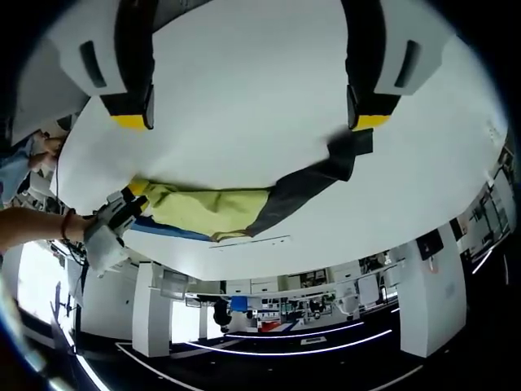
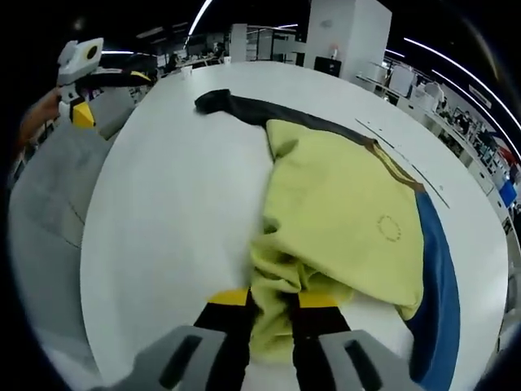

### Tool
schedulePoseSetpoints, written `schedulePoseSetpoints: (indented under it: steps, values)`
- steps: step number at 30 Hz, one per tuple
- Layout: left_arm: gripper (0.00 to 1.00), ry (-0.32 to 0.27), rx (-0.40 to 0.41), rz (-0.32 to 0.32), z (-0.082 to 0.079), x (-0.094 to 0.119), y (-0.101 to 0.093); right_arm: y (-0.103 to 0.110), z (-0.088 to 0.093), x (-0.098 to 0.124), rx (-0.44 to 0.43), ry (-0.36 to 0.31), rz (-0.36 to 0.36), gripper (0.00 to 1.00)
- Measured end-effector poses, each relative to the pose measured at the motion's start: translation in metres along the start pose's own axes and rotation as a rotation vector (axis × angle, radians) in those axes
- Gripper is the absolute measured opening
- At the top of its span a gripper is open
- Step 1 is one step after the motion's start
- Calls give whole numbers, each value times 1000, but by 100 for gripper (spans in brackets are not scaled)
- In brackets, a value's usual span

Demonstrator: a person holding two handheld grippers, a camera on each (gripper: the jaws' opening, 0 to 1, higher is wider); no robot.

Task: Fold the garment on the visible template until the final outline fits inside the template.

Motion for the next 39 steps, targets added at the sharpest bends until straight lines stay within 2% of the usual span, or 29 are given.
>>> schedulePoseSetpoints:
  steps: [6,9,17,24,27,34,39]
  values:
    - [95,-9,-4,12,-2,1,-4,-3,-4,3,-63,-2,9,2]
    - [95,-13,-6,15,-3,2,-4,1,-13,12,-84,-16,-23,2]
    - [94,-22,-11,11,-3,6,-2,-4,-52,39,-172,-143,-68,1]
    - [93,-14,-13,20,-1,5,-4,-24,-84,55,-241,-227,-37,1]
    - [93,-11,-11,20,0,6,-4,-32,-94,57,-250,-242,-23,1]
    - [93,-6,-6,20,1,5,-3,-55,-121,59,-321,-288,16,1]
    - [92,-6,-2,22,2,3,-3,-76,-137,53,-363,-309,47,1]
Point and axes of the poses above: the point that each gripper's makers call its tool centre point, and the gripper's own axes: x roughly backward along the fingers, y roughly to its left, z roughly out of its underside, the point moved 9 cm from there along x, roughly backward along the fingers, and after that the axes turned 5 degrees about -z, right-handed, at the moved point
